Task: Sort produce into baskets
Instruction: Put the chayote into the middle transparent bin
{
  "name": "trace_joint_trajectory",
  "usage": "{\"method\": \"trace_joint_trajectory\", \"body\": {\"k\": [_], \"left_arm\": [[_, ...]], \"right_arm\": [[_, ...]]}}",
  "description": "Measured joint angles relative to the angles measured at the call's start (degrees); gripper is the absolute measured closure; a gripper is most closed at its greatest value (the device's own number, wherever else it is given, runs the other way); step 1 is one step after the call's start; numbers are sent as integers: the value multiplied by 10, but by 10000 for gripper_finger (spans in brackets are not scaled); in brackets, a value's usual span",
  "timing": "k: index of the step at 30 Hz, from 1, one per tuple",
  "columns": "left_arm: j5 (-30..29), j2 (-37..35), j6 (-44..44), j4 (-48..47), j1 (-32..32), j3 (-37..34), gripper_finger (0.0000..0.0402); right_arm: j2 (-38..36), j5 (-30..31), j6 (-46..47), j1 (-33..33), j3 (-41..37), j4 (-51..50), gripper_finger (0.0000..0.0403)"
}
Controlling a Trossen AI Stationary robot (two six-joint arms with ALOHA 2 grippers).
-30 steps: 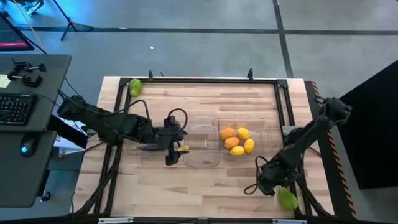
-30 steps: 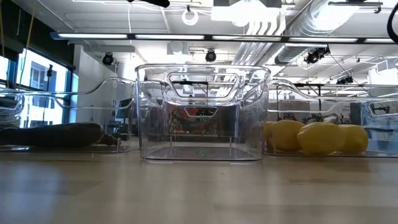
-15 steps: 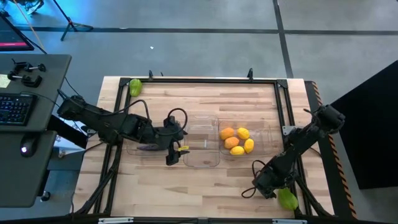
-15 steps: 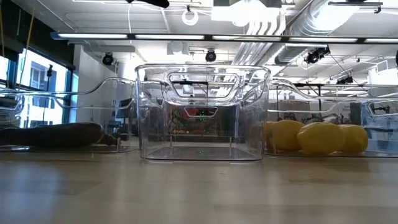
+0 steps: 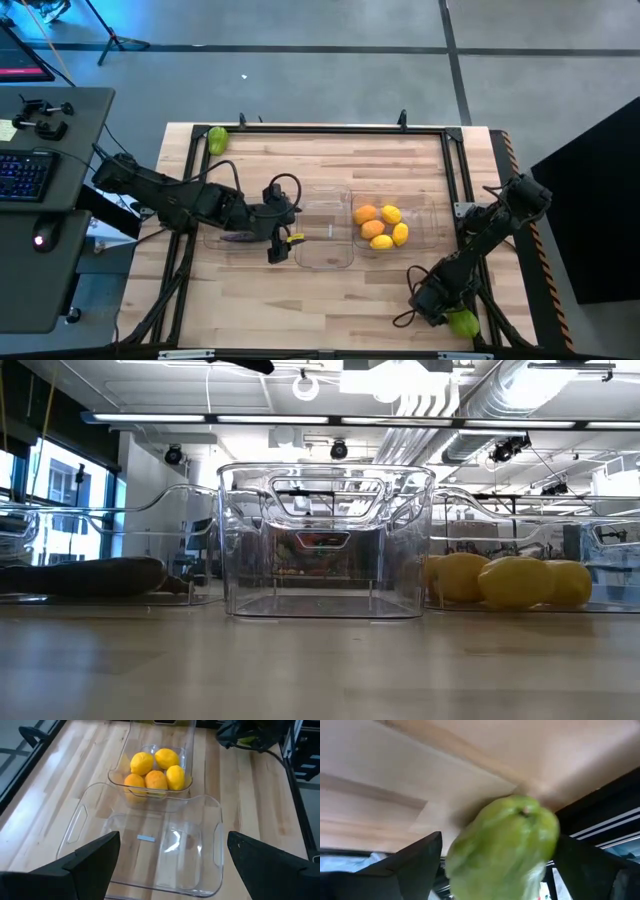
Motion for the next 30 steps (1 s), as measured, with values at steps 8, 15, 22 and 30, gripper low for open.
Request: {"method": "trace_joint_trajectory", "body": {"k": [8, 15, 22, 30], "left_arm": [[0, -25, 26, -6, 0, 2, 45], [-132, -123, 75, 5, 0, 24, 45], [-229, -189, 68, 31, 0, 23, 45], [-232, -180, 31, 25, 0, 23, 45]], "right_arm": [[0, 4, -18, 0, 11, 18, 201], [-10, 39, -123, -31, 84, -22, 248], [-47, 151, -278, -128, 194, -28, 216], [-49, 332, -570, -245, 330, -8, 213]]}}
